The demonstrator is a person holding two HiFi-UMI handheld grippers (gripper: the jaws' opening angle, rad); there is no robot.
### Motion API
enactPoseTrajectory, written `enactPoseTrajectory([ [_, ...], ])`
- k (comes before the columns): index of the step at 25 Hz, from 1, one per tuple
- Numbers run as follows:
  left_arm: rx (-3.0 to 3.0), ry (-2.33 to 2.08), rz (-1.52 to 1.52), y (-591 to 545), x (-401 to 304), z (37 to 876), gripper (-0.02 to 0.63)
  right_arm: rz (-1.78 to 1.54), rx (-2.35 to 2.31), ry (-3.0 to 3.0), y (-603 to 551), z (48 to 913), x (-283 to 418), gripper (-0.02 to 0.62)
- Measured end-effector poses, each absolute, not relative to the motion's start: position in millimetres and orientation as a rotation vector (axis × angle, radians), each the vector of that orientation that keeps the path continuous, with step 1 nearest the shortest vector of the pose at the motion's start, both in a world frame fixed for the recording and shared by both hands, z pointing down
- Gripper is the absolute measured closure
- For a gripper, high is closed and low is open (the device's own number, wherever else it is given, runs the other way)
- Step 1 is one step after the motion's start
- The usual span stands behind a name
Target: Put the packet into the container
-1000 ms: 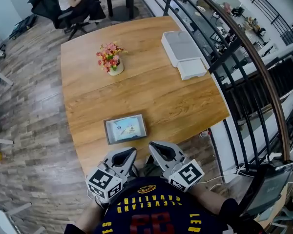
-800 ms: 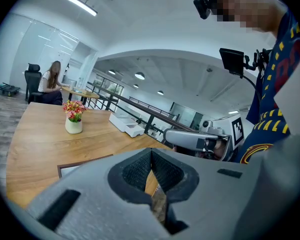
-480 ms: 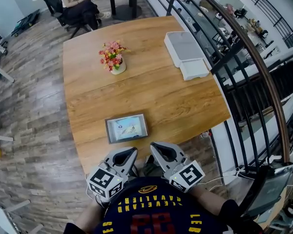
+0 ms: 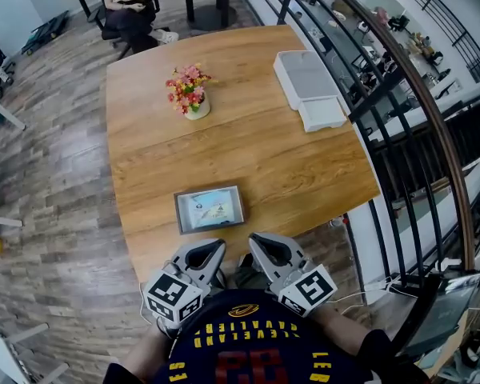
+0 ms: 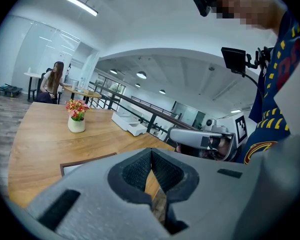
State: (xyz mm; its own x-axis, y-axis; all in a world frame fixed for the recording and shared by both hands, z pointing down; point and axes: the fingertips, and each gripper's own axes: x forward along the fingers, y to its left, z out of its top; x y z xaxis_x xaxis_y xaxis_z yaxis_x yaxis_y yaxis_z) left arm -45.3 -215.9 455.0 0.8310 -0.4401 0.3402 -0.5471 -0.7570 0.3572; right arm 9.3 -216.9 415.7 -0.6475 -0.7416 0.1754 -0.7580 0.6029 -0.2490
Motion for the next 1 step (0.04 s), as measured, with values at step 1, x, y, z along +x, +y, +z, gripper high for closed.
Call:
enactPoseTrajectory([
  [1,2.564,-0.734,0.327,-216.7,-45.6,455.1,0.598,0.47,1.294,-2.763,-217.1,416.0,9.5,0.584],
])
